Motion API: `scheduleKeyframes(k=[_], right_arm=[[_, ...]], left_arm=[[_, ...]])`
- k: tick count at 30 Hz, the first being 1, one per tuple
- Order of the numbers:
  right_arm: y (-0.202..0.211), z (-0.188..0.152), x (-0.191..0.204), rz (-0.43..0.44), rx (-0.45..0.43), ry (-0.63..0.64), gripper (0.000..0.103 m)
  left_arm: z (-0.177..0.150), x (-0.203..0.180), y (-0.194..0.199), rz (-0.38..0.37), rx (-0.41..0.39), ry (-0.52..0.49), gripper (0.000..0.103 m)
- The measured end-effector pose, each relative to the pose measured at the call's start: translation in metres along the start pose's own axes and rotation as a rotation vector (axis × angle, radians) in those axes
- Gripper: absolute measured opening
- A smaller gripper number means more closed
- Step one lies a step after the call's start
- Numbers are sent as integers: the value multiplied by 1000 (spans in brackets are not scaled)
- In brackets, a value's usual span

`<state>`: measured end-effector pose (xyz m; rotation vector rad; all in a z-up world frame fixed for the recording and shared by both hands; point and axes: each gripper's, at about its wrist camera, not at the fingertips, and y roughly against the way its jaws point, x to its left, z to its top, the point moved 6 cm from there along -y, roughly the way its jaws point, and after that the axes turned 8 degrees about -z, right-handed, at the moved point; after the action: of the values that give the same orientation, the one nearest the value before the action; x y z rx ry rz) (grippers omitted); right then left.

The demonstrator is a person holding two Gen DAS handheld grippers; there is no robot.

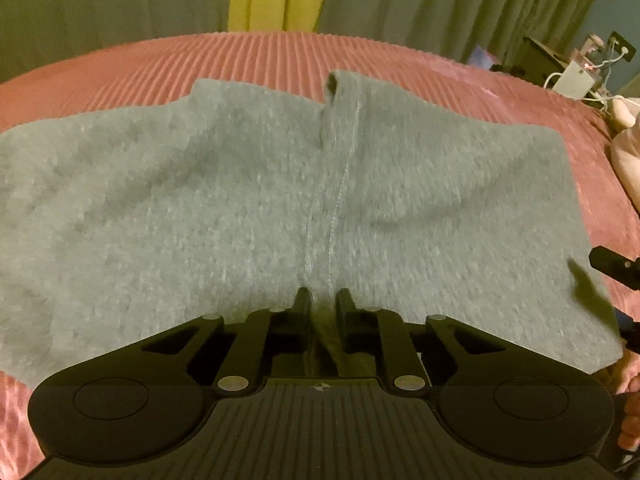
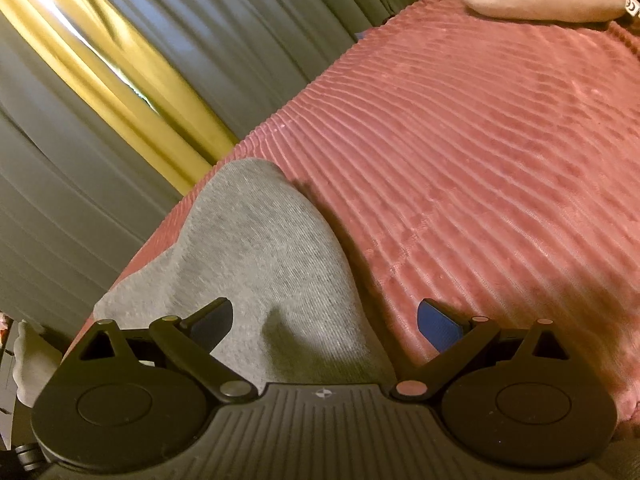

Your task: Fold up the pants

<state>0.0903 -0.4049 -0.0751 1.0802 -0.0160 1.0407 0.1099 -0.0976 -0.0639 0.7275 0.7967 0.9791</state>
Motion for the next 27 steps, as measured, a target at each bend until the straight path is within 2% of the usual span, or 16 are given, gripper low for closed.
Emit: scheduleKeyframes(k=[3, 4, 8, 10, 11, 12, 13, 14, 15, 17, 19, 20, 22, 24, 26, 27], right_arm=[[0, -1, 0, -9, 6, 1, 99], [-1, -2, 0, -14, 8, 2, 99], [-1, -1, 0, -20, 7, 13, 99], [2, -1, 0, -19, -14, 15, 99], [3, -1, 0, -14, -22, 18, 99], [5, -1, 0, -8, -30, 20, 99], [7, 0, 0, -2, -44, 21, 99], [10, 1, 1, 7, -65, 29, 99], [14, 2, 3, 21, -87, 44, 98], [22, 5, 8, 53, -131, 74, 88], [26, 9, 13, 97, -158, 99, 50], [25, 11, 16, 96, -156, 110, 44], [20, 15, 22, 65, -143, 153, 40], [14, 18, 32, 36, -147, 215, 40], [8, 23, 46, 13, -164, 289, 40], [4, 27, 54, -2, -181, 332, 40]], left_arm=[[0, 5, 8, 15, -8, -9, 11], [2, 6, 9, 24, -10, -8, 5], [-1, 20, 6, 160, 3, -34, 5], [-7, 28, 1, 175, 37, -17, 9], [-9, 30, 4, 159, 22, -1, 10], [-10, 30, 7, 154, 16, 8, 22], [-11, 31, 11, 158, 16, 15, 45], [-10, 30, 16, 167, 8, 21, 53], [-9, 28, 23, 169, -16, 21, 56], [-8, 20, 38, 154, -70, -9, 58], [-10, 10, 48, 149, -128, -44, 77], [-12, 4, 50, 151, -160, -72, 80], [-18, -6, 43, 147, -173, -134, 80], [-25, -7, 27, 174, -117, -166, 73], [-32, -2, 11, 188, -66, -175, 76], [-35, 1, 9, 182, -68, -167, 78]])
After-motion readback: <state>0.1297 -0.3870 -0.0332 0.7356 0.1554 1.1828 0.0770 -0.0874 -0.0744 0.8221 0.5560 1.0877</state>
